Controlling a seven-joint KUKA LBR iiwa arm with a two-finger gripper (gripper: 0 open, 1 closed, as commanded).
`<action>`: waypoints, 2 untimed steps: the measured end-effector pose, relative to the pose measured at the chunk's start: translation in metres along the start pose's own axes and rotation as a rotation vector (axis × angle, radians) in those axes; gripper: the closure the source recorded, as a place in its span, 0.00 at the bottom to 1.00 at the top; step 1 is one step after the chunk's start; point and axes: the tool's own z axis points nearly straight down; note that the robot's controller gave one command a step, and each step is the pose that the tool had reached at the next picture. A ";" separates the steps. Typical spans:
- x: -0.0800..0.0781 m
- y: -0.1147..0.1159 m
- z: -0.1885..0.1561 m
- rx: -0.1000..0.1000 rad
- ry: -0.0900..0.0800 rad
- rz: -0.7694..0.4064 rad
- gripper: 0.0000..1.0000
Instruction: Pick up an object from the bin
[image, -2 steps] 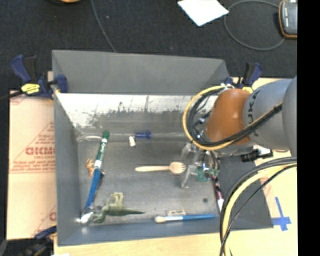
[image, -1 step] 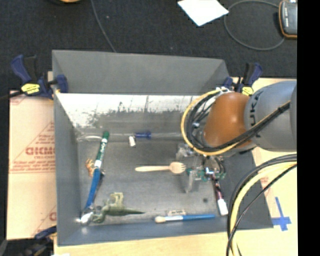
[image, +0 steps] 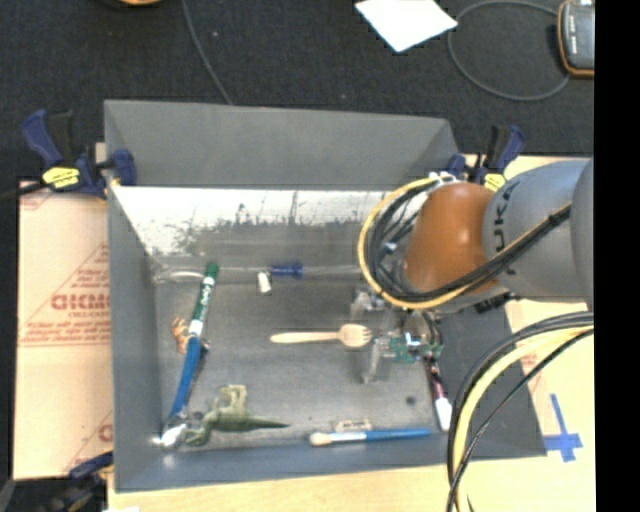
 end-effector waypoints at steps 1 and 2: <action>-0.022 -0.015 -0.001 0.002 -0.004 0.007 0.00; -0.017 0.010 -0.002 -0.001 -0.005 0.115 1.00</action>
Offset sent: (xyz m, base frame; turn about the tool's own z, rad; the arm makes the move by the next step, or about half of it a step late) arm 0.0157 0.0101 0.0004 0.1155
